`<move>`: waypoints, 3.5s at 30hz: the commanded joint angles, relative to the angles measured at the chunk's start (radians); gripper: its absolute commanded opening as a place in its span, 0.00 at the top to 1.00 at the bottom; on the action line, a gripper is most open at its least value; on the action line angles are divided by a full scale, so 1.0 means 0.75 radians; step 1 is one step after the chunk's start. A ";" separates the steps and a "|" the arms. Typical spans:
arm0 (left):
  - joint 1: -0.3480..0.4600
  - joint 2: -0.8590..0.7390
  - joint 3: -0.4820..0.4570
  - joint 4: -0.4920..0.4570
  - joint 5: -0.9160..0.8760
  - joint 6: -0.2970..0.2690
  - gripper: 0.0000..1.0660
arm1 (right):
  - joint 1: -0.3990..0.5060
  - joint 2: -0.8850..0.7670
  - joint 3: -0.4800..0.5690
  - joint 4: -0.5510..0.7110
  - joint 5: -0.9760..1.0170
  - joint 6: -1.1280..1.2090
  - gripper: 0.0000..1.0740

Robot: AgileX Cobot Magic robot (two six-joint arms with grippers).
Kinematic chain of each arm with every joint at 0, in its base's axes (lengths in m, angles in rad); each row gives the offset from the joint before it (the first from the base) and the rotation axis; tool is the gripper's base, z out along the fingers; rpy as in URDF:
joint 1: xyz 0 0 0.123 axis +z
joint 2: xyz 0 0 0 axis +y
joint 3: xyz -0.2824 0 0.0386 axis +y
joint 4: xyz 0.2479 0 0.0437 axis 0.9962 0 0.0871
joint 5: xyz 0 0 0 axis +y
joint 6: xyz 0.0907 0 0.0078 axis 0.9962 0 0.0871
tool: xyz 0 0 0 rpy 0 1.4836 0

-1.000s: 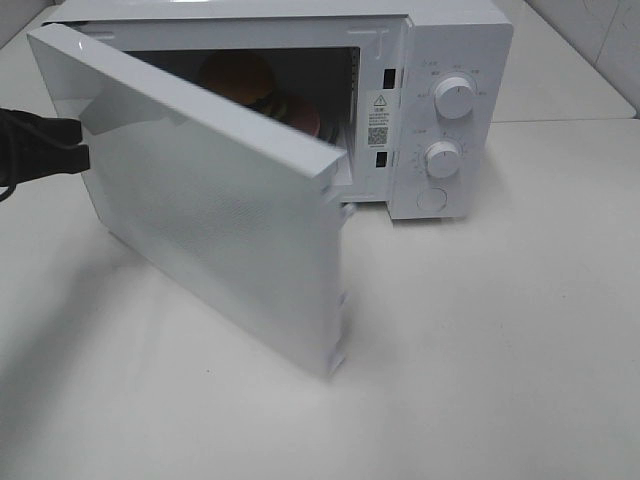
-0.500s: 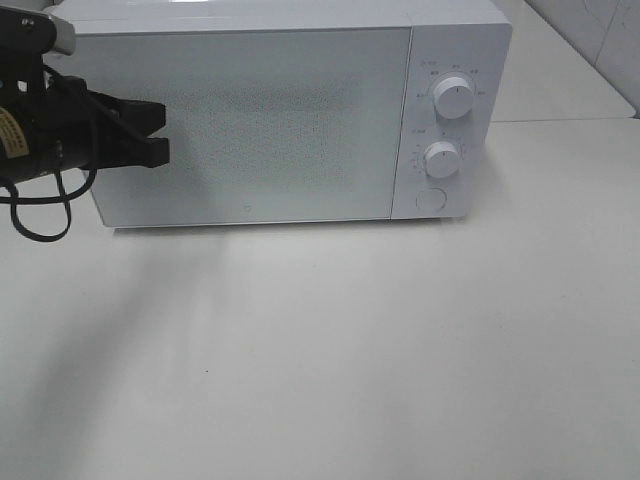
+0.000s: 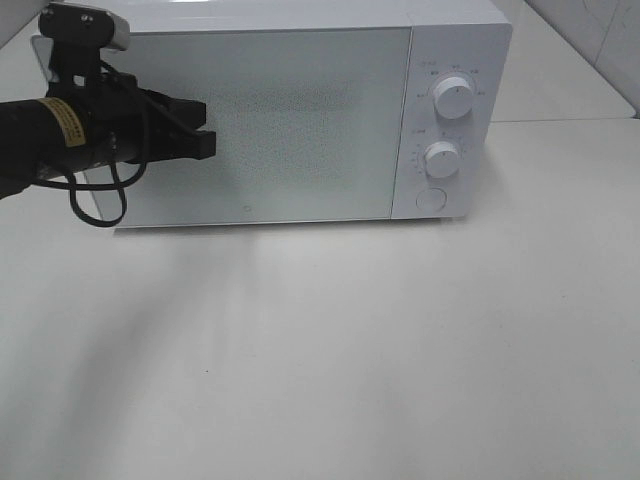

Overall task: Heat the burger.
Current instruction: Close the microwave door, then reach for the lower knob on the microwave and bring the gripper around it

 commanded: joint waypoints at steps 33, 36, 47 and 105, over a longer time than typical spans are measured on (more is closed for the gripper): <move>-0.331 0.301 -0.511 -0.816 0.145 0.592 1.00 | -0.004 -0.036 0.003 0.005 -0.011 -0.015 0.31; -0.341 0.319 -0.545 -0.867 0.155 0.624 1.00 | -0.004 -0.036 0.003 0.005 -0.011 -0.015 0.31; -0.415 0.404 -0.692 -1.124 0.151 0.860 1.00 | -0.004 -0.036 0.003 0.005 -0.011 -0.013 0.31; -0.563 -0.039 -0.701 -1.076 2.277 0.740 0.08 | -0.004 -0.036 0.003 0.005 -0.011 -0.013 0.31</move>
